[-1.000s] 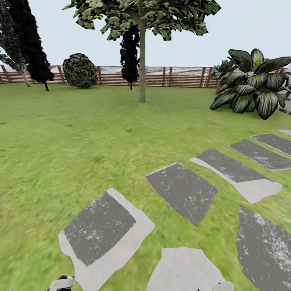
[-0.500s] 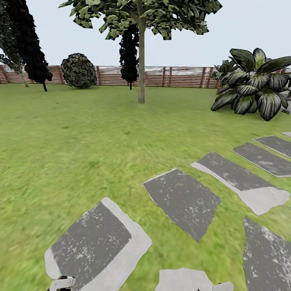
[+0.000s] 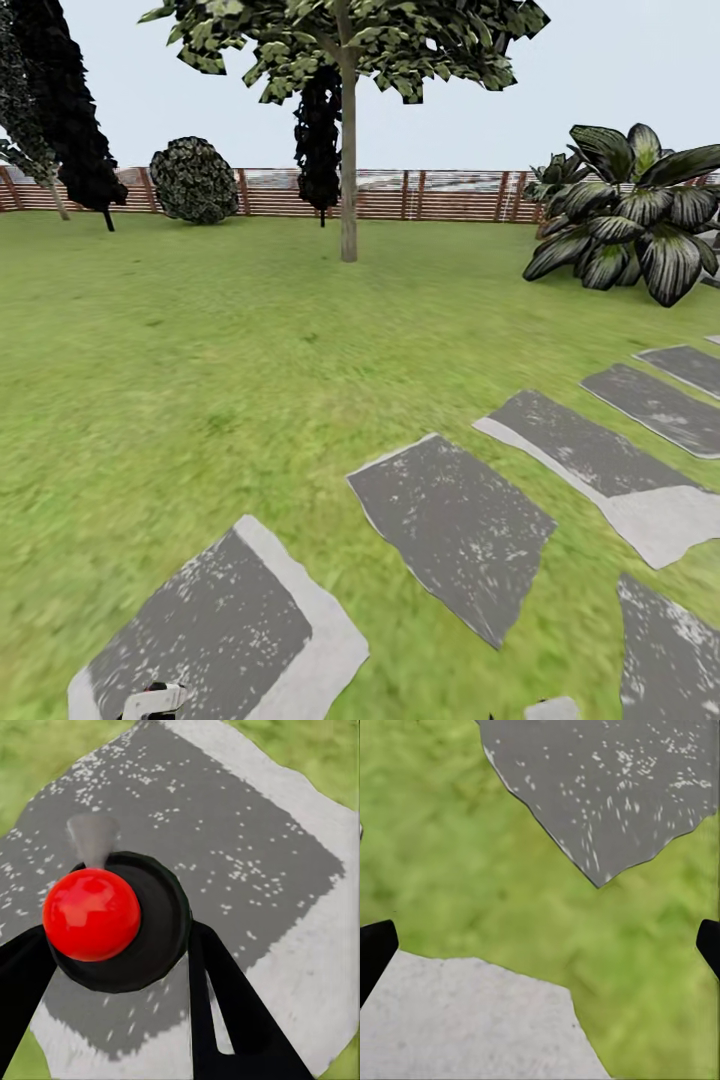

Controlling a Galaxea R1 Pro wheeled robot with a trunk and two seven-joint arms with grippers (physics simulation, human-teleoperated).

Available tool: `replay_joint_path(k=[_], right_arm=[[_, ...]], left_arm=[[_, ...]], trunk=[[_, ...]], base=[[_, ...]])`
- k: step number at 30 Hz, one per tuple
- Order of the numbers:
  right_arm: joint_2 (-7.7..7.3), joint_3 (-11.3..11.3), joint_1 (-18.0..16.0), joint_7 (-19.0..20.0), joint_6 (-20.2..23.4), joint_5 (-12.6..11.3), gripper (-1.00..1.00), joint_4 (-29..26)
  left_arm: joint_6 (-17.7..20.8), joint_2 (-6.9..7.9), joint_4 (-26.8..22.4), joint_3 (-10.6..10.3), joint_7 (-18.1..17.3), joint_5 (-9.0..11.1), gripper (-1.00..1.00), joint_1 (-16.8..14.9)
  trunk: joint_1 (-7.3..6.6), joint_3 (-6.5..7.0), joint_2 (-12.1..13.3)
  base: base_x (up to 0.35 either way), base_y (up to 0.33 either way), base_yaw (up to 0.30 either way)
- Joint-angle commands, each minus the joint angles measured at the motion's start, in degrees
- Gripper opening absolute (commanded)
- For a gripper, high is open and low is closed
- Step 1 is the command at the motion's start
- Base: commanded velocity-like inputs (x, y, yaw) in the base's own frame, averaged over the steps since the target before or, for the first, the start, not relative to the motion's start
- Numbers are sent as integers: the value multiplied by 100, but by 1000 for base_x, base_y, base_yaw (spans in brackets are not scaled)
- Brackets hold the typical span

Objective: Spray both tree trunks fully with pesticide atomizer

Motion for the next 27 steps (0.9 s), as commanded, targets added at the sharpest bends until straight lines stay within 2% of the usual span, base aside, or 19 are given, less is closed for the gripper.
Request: replay_joint_path(k=[1,27], right_arm=[[-2,2,-3,-2,-15,33,100,3],[-2,2,-3,-2,-15,32,100,2]], left_arm=[[-7,-2,4,29,-60,51,-100,-4],[-7,-2,4,29,-60,51,-100,-4]], trunk=[[3,-5,-2],[3,-5,-2]], base=[[338,-80,0],[338,-80,0]])
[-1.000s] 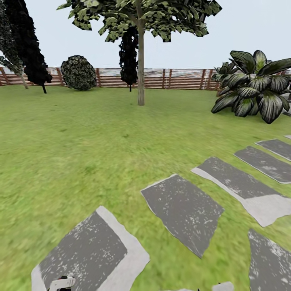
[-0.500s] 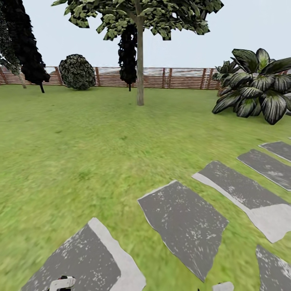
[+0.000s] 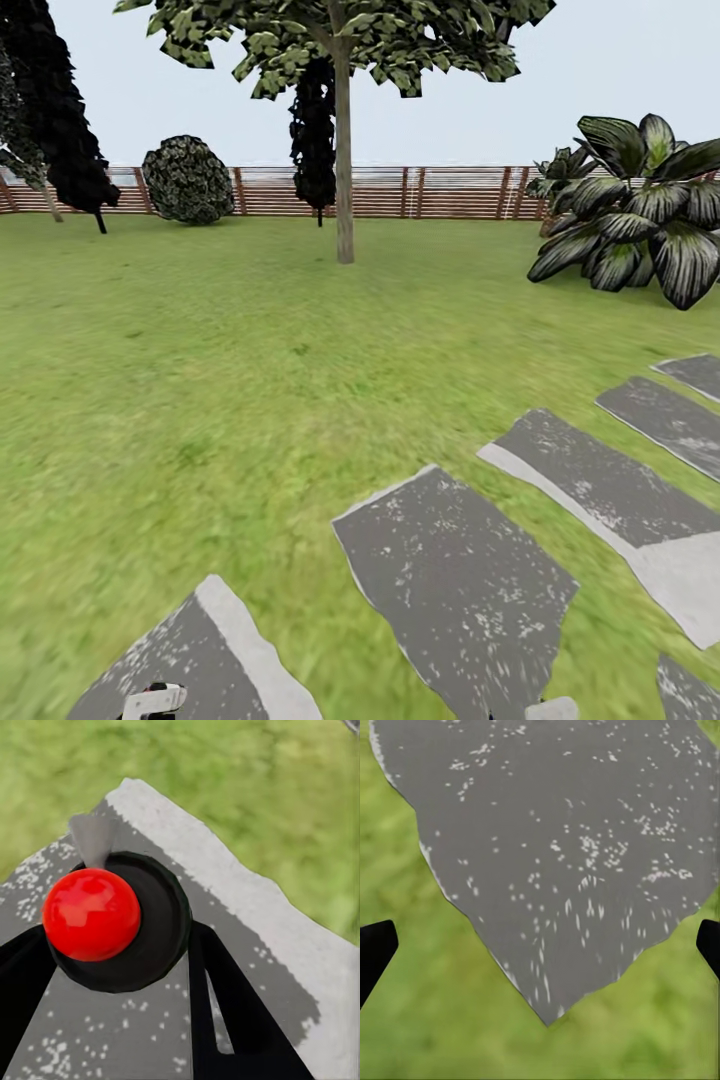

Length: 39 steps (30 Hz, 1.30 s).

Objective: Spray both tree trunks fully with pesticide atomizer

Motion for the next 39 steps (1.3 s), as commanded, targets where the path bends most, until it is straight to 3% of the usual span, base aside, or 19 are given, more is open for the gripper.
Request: replay_joint_path(k=[1,39], right_arm=[[-2,2,-3,-2,-15,33,100,4],[-2,2,-3,-2,-15,33,100,4]], left_arm=[[-7,-2,4,29,-60,51,-100,-4],[-7,-2,4,29,-60,51,-100,-4]], trunk=[[3,-5,-2],[3,-5,-2]], base=[[338,-80,0],[338,-80,22]])
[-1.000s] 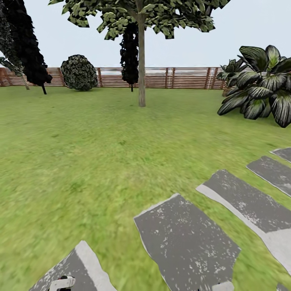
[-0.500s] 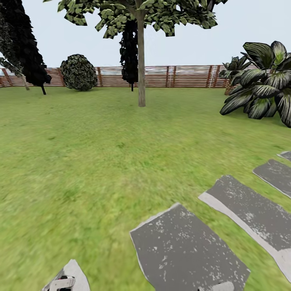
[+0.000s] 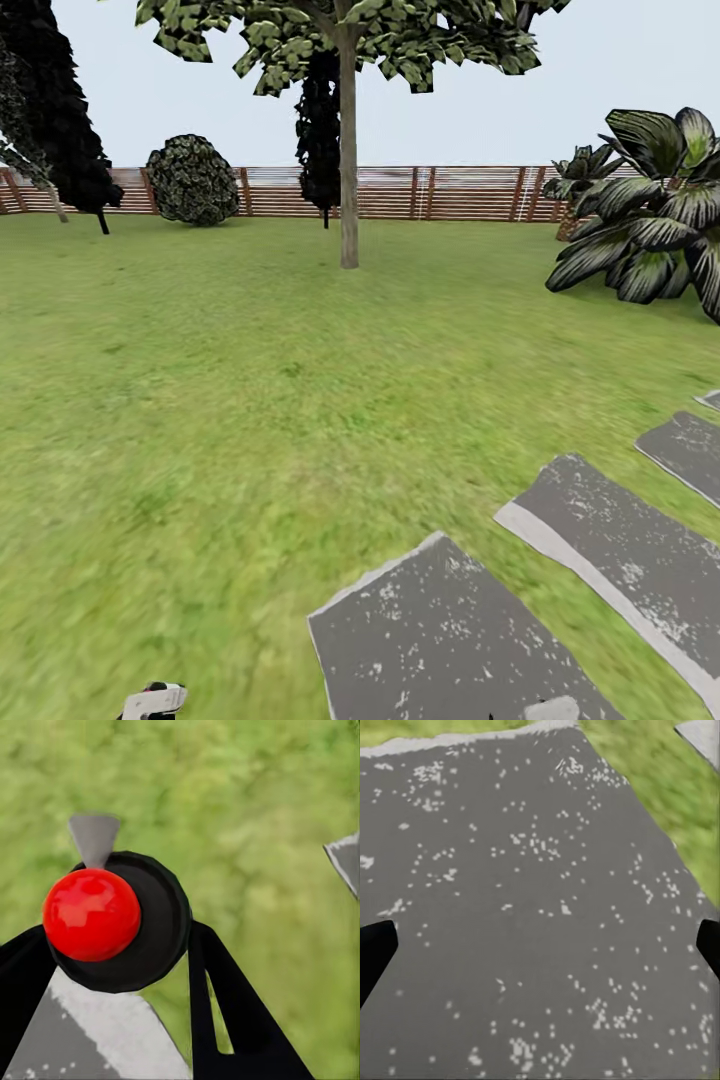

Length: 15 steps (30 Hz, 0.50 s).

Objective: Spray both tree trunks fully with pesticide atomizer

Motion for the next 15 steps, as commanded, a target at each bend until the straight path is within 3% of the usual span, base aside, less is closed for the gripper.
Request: replay_joint_path(k=[1,15], right_arm=[[-2,2,-3,-2,-15,33,100,4],[-2,2,-3,-2,-15,33,100,4]], left_arm=[[-7,-2,4,29,-60,51,-100,-4],[-7,0,4,29,-60,51,-100,-4]], trunk=[[3,-5,-2],[3,-5,-2]], base=[[338,-79,0],[338,-79,0]])
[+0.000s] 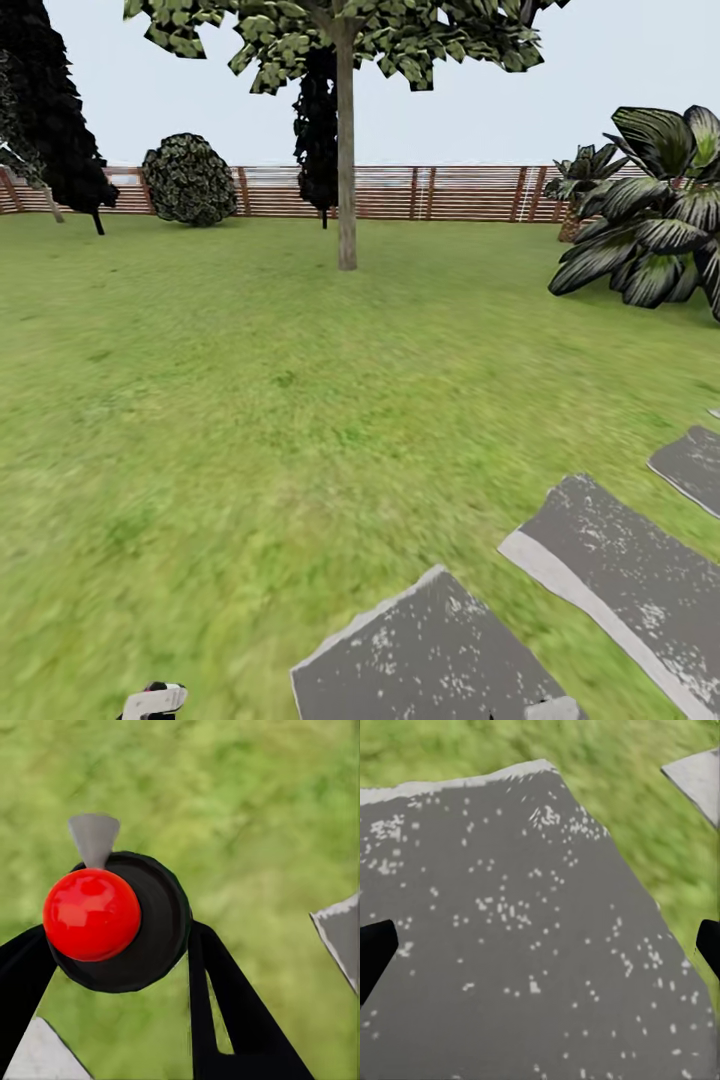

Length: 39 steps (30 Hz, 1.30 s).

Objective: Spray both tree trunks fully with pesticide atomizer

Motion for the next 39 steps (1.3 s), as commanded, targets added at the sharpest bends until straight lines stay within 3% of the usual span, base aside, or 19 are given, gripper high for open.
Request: replay_joint_path(k=[1,39], right_arm=[[-2,2,-3,-2,-15,33,100,4],[0,2,-3,7,-15,33,100,7]], left_arm=[[-7,-2,5,30,-60,51,-100,-4],[-16,6,-4,134,-60,51,-100,-4]], trunk=[[3,-5,-2],[3,-5,-2]], base=[[338,-79,0],[338,-79,21]])
